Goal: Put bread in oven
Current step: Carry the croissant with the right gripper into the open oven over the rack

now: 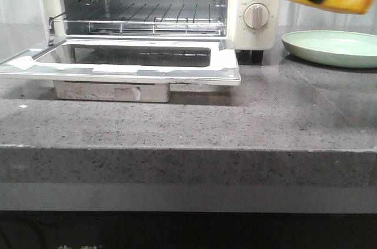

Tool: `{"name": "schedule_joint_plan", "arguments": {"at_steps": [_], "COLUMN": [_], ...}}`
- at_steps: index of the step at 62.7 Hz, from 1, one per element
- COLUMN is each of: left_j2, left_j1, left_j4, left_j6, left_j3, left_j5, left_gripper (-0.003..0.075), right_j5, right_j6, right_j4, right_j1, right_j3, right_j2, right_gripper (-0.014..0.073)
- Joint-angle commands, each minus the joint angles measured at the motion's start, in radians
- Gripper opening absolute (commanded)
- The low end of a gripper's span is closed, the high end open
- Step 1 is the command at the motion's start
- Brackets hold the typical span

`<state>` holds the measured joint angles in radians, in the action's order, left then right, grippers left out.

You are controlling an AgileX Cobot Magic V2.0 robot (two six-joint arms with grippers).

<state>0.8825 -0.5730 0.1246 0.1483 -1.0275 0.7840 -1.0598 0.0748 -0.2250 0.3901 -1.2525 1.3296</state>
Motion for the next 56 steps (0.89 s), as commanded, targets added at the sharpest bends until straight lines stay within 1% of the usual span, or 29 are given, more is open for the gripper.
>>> {"name": "schedule_joint_plan", "arguments": {"at_steps": [1,10,17,24,38,51,56], "left_j2": [-0.010,-0.010,-0.010,-0.008,0.010,0.034,0.038], "left_j1": [-0.002,-0.002,-0.002,-0.002,-0.002,-0.002,-0.002], "left_j4": [0.008,0.008,0.008,0.008,0.008,0.008,0.008], "left_j6": [0.010,0.010,0.010,0.010,0.010,0.010,0.010], "left_j3": [-0.027,-0.027,-0.027,-0.027,-0.027,-0.027,-0.027], "left_j5": [-0.065,-0.067,-0.067,-0.071,-0.071,-0.069,-0.061], "left_gripper": [-0.0018,-0.0018,-0.0018,-0.0018,-0.0018,-0.0018,-0.0018], "right_j5": [0.071,0.074,0.059,0.048,-0.039,-0.087,-0.091], "right_j6": [0.037,0.105,0.156,0.194,0.269,0.277,0.277], "right_j4": [-0.008,0.069,0.150,0.202,0.277,0.342,0.368], "right_j1": [0.080,0.161,0.213,0.251,0.261,0.261,0.261], "right_j3": [-0.028,-0.095,-0.194,-0.301,-0.568,-0.831,-0.893], "right_j2": [-0.015,0.058,0.136,0.225,0.436,0.592,0.637], "right_gripper": [0.0141,0.0141,0.0141,0.0141,0.0141,0.0141,0.0141]}}
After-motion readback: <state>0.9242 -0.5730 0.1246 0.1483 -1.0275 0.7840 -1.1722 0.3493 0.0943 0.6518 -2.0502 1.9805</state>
